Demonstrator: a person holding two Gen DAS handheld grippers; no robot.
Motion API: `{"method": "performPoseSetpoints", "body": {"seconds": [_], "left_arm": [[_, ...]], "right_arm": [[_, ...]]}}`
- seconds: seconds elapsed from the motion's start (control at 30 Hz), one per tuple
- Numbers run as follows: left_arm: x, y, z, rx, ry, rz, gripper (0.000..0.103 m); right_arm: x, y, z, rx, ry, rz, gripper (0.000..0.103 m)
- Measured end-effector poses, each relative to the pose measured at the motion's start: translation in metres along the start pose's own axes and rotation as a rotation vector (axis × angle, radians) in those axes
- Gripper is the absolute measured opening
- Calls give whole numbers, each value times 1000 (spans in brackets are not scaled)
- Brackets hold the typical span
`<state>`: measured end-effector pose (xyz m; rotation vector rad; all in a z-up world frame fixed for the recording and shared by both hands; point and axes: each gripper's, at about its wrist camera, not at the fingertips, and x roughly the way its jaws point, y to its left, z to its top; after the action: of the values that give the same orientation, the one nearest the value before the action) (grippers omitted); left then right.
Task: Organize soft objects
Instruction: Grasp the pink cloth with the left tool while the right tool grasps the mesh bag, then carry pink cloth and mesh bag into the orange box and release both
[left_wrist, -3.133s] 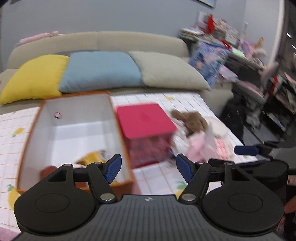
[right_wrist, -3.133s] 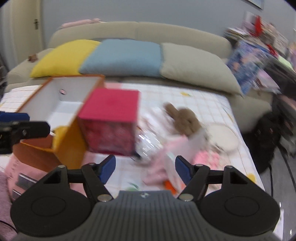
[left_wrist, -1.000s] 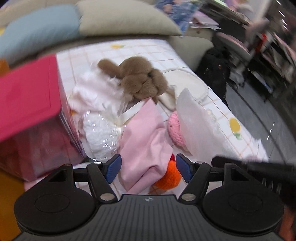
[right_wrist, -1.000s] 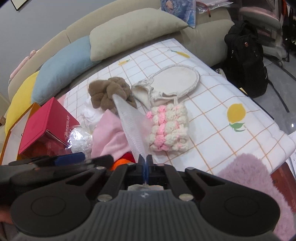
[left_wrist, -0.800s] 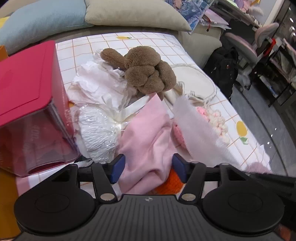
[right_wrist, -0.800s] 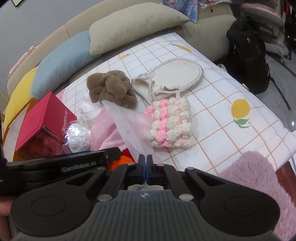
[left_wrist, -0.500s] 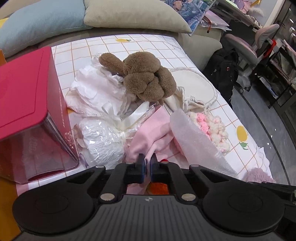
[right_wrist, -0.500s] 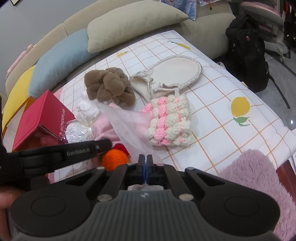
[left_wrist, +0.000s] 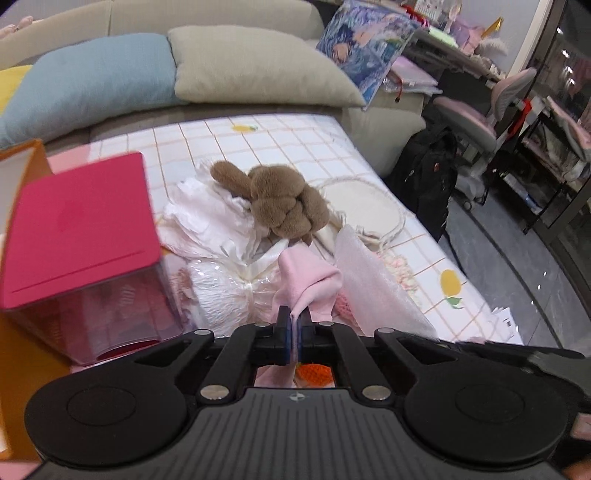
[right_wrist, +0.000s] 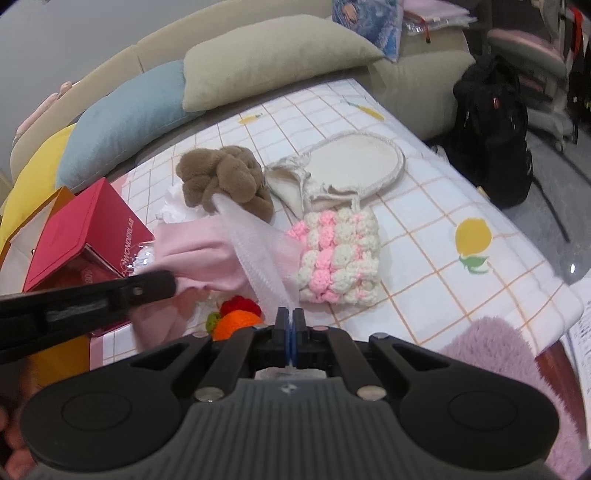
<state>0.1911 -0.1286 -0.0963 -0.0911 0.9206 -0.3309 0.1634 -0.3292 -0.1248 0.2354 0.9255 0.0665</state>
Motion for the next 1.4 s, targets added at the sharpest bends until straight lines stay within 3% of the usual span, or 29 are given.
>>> {"method": "performPoseSetpoints", "body": {"seconds": [0.43, 0.93, 1.13, 1.4], "left_arm": [[-90, 33, -3, -61, -142, 2, 3], [-169, 123, 2, -191, -307, 159, 3], [-175, 162, 10, -169, -307, 221, 3], [-137, 220, 7, -185, -178, 287, 3]], "right_arm": [[-51, 52, 11, -134, -56, -3, 0], [-96, 169, 43, -316, -173, 182, 0], [-81, 226, 51, -383, -147, 300, 0], [-11, 296, 48, -469, 0, 387, 0]]}}
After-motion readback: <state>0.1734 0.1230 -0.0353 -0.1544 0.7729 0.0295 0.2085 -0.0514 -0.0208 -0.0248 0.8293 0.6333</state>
